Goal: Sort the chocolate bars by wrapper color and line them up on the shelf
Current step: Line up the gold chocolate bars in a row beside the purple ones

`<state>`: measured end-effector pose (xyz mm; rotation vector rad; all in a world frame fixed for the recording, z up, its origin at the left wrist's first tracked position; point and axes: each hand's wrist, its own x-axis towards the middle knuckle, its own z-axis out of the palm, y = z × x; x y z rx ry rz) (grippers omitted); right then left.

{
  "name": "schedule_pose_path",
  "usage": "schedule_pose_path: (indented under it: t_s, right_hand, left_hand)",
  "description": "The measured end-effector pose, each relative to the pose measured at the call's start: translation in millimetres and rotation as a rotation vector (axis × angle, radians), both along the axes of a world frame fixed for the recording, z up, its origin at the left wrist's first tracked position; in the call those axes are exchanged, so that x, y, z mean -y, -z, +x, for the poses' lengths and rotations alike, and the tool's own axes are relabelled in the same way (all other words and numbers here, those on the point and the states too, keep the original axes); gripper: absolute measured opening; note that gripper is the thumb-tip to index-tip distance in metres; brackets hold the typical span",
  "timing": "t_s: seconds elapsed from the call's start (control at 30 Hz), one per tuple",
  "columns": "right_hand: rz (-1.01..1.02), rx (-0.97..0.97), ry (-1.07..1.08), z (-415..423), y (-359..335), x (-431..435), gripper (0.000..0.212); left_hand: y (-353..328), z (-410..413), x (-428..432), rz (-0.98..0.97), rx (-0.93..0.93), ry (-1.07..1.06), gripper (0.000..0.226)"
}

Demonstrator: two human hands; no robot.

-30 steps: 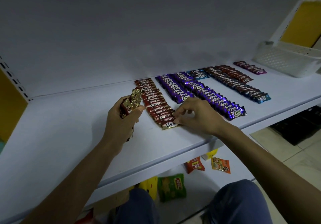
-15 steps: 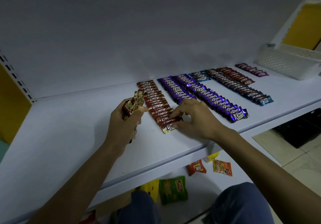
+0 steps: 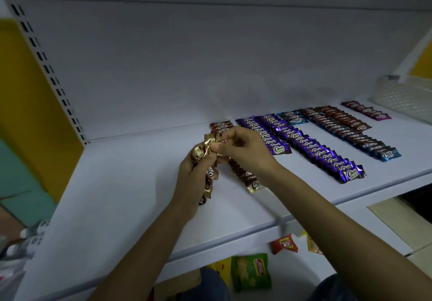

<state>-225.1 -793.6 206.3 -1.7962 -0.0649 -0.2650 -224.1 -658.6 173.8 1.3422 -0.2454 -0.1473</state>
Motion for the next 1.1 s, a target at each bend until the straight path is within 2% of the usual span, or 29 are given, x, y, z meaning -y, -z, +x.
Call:
schedule_pose_path:
  t_s: [0.23,0.43,0.57,0.7,0.93,1.1]
  right_hand:
    - [0.043,-0.077,0.006,1,-6,1,0.002]
    - [0.261,-0.158,0.091,1,-9,2,0.012]
    - [0.302,-0.195,0.182,-2,-13,8,0.010]
    - [0.365,-0.161,0.109,-14,-17,14,0.007]
    - [0.072,-0.141,0.069,-39,-20,37,0.013]
    - [-0.226,-0.190,0.034,-72,-6,74,0.004]
  left_hand:
    - [1,1,1,0.044,0.010,-0.021,0.018]
    - [3,1,1,0.111,0.032,-0.025,0.020]
    - [5,2,2,0.128,0.029,-0.041,0.024]
    - [6,1,4,0.168,0.076,-0.041,0.022]
    - [6,0,4,0.162,0.090,-0.030,0.021]
    - [8,2,4,0.164,0.113,-0.026,0.021]
